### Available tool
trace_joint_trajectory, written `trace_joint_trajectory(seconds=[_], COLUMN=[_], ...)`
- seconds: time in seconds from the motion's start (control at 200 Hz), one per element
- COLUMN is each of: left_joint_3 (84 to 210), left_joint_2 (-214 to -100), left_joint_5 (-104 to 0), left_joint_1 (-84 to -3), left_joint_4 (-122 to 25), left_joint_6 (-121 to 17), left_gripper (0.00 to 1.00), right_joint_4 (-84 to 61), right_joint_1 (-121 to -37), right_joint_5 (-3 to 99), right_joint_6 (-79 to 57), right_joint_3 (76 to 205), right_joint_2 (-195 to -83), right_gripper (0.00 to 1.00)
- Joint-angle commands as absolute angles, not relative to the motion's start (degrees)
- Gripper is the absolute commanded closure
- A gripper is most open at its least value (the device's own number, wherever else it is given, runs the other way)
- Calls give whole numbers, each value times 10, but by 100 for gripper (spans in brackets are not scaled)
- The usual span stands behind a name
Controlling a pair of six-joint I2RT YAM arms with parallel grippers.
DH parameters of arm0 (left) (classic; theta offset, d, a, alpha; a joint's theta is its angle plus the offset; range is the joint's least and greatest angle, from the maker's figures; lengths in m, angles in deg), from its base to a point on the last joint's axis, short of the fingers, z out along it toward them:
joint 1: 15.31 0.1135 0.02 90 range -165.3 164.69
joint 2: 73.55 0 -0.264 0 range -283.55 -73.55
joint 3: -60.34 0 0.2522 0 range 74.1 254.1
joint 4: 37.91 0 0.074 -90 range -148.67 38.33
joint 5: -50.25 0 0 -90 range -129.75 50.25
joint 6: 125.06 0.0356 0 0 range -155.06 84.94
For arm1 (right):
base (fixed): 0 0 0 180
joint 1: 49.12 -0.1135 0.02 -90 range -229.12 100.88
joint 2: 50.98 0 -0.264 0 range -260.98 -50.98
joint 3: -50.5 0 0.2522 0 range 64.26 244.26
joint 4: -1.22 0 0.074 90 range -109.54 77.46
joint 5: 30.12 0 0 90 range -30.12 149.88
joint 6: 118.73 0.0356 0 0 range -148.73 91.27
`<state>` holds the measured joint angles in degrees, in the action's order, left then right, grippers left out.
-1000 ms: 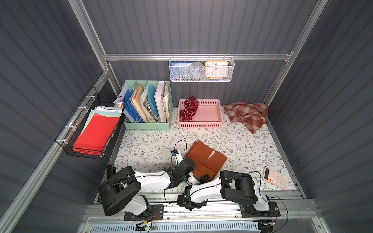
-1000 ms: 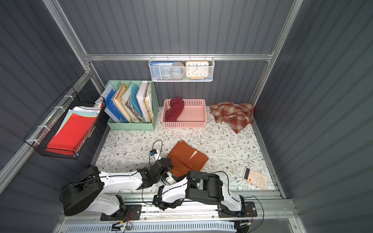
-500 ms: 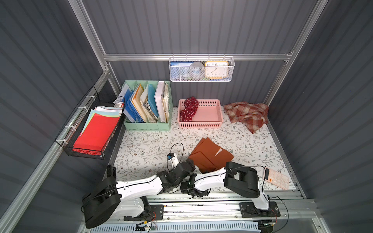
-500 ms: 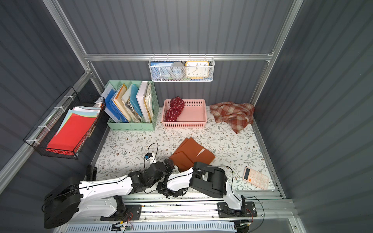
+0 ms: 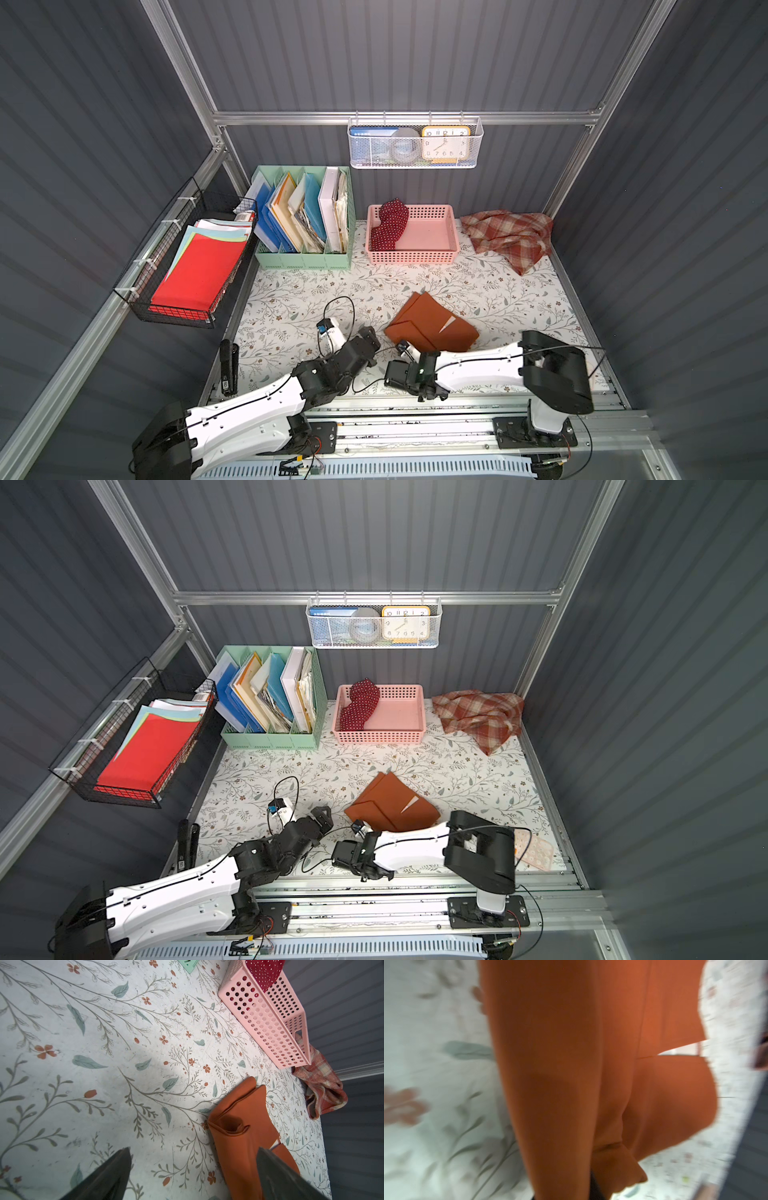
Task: Roll up the skirts
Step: Roll the skirt at the center of the board.
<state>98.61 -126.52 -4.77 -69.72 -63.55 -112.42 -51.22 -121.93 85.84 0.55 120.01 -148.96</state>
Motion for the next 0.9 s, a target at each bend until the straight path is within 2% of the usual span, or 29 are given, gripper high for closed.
trace_joint_trajectory(seconds=[0.0, 0.185, 0.605, 0.745, 0.891], left_joint_3=[988, 995, 1000, 1008, 1013], left_joint_2=[-1288, -1319, -1354, -1367, -1382], left_joint_5=[-39, -53, -75, -80, -85], left_joint_1=[-695, -695, -695, -695, -695], left_joint_4=[-660, -633, -584, -573, -550], left_joint_6=[-1120, -1112, -1097, -1088, -1075], left_gripper=[0, 0, 1, 2, 2], right_joint_4=[-417, -352, -173, -115, -54], right_joint_1=[-1184, -1095, -883, -843, -788], right_joint_5=[675, 530, 199, 144, 79], right_joint_6=[13, 20, 66, 98, 130], right_joint_3=[1164, 1098, 975, 950, 921], right_joint_2=[-1425, -1349, -1335, -1332, -1375], right_gripper=[100, 100, 100, 100, 100])
